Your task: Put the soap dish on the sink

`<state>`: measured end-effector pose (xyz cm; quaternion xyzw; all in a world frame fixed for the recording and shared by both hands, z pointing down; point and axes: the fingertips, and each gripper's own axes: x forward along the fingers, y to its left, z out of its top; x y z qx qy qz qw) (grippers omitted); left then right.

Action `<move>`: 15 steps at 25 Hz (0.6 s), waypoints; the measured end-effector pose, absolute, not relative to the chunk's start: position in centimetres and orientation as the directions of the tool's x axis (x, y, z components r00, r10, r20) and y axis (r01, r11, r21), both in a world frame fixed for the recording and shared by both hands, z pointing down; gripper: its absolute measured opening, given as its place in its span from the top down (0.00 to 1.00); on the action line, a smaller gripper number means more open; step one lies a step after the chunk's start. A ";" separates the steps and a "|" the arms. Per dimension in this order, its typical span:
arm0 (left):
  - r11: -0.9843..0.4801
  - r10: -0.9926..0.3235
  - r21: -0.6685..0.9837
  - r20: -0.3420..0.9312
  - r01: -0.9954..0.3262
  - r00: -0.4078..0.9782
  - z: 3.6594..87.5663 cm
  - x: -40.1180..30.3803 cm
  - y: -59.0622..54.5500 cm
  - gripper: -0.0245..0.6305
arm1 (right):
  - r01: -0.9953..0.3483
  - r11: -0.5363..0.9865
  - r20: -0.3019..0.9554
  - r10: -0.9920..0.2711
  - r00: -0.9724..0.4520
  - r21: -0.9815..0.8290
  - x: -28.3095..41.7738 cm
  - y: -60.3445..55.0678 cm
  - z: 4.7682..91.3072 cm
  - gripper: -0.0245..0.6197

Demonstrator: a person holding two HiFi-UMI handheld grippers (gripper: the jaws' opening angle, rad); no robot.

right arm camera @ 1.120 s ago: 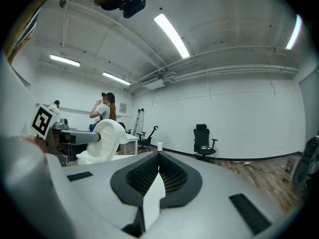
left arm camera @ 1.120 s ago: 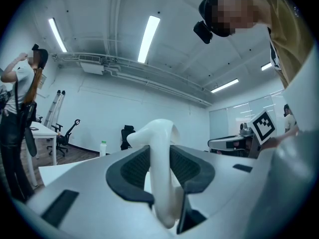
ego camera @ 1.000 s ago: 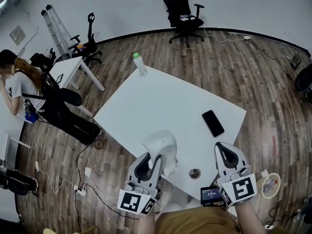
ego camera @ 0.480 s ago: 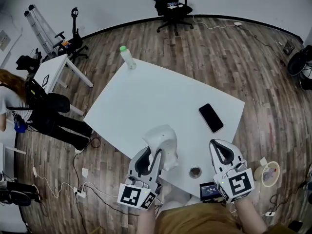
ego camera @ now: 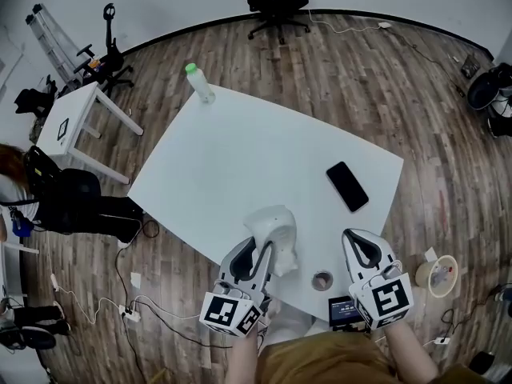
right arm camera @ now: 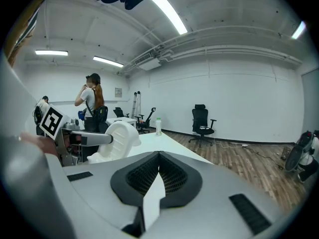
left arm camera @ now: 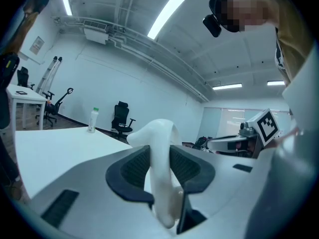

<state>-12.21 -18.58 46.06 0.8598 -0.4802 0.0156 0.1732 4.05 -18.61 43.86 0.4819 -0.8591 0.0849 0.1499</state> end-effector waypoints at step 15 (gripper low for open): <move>-0.455 -0.765 0.392 0.288 -0.800 0.576 52.4 -12.0 -19.7 0.77 | -0.844 0.533 0.446 -0.745 -0.496 -0.048 2.7 -18.1 49.1 0.95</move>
